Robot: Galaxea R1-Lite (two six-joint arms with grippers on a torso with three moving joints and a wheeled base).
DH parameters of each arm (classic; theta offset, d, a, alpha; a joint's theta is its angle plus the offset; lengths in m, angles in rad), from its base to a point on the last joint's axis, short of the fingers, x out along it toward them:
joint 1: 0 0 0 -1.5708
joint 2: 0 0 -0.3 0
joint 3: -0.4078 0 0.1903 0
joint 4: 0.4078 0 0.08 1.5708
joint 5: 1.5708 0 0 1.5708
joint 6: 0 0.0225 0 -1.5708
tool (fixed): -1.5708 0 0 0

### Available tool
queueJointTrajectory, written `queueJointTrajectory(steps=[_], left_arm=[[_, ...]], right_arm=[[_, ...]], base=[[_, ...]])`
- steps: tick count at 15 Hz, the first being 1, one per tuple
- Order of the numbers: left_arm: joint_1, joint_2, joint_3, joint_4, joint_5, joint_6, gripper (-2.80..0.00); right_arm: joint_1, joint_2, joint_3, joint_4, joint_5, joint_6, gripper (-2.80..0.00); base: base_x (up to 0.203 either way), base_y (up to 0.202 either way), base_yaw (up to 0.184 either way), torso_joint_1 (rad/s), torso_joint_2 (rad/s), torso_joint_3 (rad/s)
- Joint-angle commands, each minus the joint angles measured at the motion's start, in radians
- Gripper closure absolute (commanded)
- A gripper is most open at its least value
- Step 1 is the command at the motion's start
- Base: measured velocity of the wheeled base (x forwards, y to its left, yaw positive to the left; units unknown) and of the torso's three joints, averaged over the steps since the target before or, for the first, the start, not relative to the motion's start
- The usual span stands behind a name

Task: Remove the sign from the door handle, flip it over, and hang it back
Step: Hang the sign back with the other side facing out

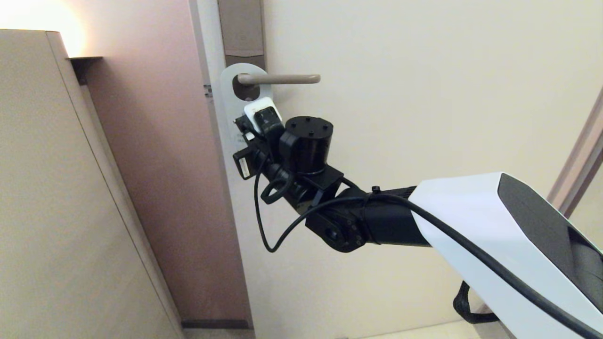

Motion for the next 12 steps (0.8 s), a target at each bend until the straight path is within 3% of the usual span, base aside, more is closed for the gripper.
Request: queueJointTrajectory(steps=[1, 6, 12], left_arm=[[0.0, 0.001, 0.0, -0.001, 0.0, 0.0, 0.0], [0.0, 0.0, 0.0, -0.001, 0.0, 0.0, 0.0], [0.0, 0.001, 0.0, -0.001, 0.0, -0.001, 0.0]], right_arm=[[0.0, 0.014, -0.002, -0.005, -0.001, -0.002, 0.0], [0.0, -0.053, 0.052, 0.009, 0.001, -0.001, 0.0], [-0.046, -0.359, 0.333, 0.182, 0.001, 0.003, 0.0]], base=[[0.0, 0.0, 0.0, 0.0, 0.0, 0.0], [0.0, 0.0, 0.0, 0.0, 0.0, 0.0], [0.0, 0.0, 0.0, 0.0, 0.0, 0.0]])
